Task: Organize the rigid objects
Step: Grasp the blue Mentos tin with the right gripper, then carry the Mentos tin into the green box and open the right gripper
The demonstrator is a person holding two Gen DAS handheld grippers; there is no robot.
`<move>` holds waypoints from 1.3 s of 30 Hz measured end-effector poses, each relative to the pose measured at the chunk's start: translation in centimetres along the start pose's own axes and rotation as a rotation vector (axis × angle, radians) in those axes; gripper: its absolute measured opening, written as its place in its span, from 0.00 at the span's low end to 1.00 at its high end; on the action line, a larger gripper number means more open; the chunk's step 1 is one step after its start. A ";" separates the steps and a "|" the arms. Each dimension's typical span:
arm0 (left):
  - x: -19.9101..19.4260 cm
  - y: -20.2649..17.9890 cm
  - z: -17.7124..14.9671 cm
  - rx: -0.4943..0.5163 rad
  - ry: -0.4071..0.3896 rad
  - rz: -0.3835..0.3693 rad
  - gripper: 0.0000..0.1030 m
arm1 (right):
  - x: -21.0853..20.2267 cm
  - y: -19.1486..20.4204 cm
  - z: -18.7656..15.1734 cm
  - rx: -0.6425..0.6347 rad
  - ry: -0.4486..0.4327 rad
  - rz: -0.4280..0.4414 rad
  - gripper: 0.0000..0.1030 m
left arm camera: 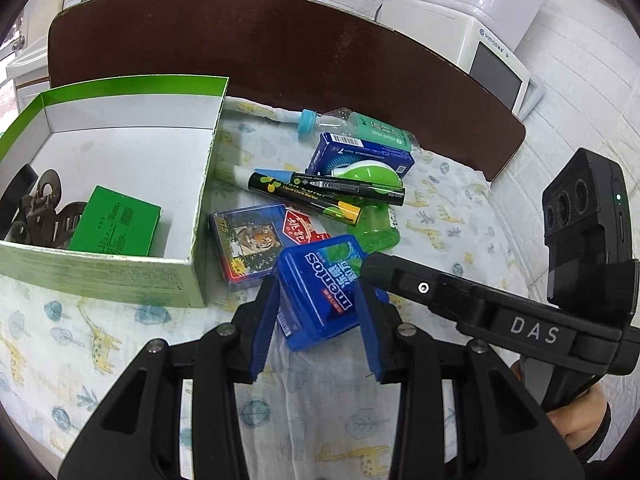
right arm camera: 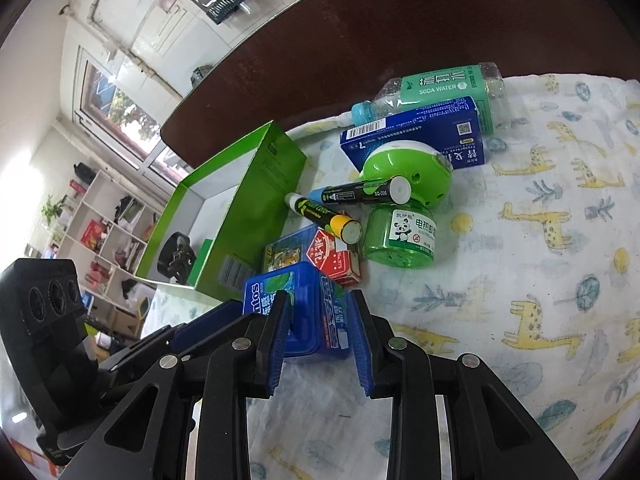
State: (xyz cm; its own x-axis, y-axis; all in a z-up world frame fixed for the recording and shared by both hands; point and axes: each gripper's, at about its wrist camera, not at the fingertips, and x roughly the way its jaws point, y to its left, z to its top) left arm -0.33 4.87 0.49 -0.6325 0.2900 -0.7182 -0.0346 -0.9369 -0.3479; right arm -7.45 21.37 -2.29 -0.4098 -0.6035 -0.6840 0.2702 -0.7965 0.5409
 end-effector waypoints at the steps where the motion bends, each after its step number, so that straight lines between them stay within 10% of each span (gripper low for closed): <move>1: 0.0 0.2 0.0 -0.010 0.006 -0.012 0.36 | 0.1 0.0 0.1 0.000 0.002 0.003 0.31; 12: 1.8 1.7 -0.7 -0.105 0.130 -0.176 0.53 | 0.7 -0.3 -0.1 0.054 0.017 0.053 0.31; 17: 2.4 -0.4 -2.1 -0.014 0.112 -0.056 0.55 | 1.1 0.2 -0.8 0.053 0.032 0.069 0.38; 39: -1.3 -1.4 -0.3 0.090 -0.001 -0.014 0.50 | -1.3 2.9 -0.3 -0.030 -0.023 0.055 0.40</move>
State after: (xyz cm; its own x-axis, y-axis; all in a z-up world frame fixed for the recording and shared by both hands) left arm 0.79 5.89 1.79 -0.6321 0.3032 -0.7131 -0.1130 -0.9465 -0.3023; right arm -5.87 19.85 0.02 -0.4134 -0.6454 -0.6423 0.3185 -0.7634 0.5620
